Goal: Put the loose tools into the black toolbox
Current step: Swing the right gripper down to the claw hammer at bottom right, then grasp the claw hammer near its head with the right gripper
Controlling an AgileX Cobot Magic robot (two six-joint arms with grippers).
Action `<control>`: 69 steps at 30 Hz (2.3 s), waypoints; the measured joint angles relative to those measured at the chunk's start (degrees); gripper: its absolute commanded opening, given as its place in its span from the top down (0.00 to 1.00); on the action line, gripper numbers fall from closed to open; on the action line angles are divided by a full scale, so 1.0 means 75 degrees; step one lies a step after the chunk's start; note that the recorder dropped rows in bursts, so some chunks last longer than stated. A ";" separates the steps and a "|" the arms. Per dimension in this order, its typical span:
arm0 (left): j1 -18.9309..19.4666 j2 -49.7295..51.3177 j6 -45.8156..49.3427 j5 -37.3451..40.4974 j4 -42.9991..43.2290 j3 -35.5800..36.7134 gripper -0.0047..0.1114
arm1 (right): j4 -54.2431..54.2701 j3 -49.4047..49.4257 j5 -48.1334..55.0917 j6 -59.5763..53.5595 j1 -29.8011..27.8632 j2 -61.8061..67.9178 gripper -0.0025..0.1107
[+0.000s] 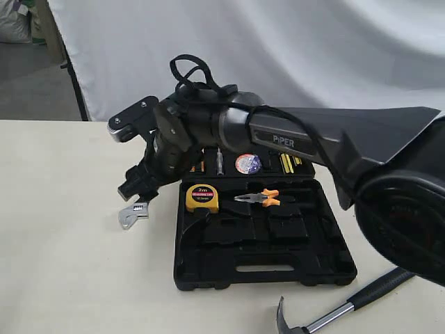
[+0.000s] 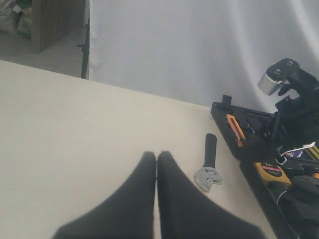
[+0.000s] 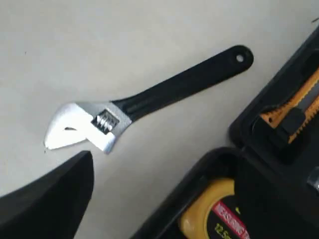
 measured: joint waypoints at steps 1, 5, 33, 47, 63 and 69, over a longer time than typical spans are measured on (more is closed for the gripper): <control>0.0000 0.0000 0.0000 0.0000 0.0000 0.0000 0.95 | 0.0000 0.0000 0.0185 -0.0092 0.0000 -0.0035 0.33; 0.0000 0.0000 0.0000 0.0000 0.0000 0.0000 0.95 | -0.0093 0.0000 0.1075 -0.0550 0.0000 -0.0331 0.33; 0.0000 0.0000 0.0000 0.0000 0.0000 0.0000 0.95 | -0.0080 0.4144 0.3859 -0.2576 0.0000 -0.4829 0.33; 0.0000 0.0000 0.0000 0.0000 0.0000 0.0000 0.95 | -0.0254 0.7259 0.2422 -0.6313 0.0000 -0.5151 0.33; 0.0000 0.0000 0.0000 0.0000 0.0000 0.0000 0.95 | -0.0154 0.7354 0.1626 -0.6999 0.0000 -0.4175 0.33; 0.0000 0.0000 0.0000 0.0000 0.0000 0.0000 0.95 | -0.0154 0.7354 0.1612 -0.7016 0.0000 -0.3714 0.33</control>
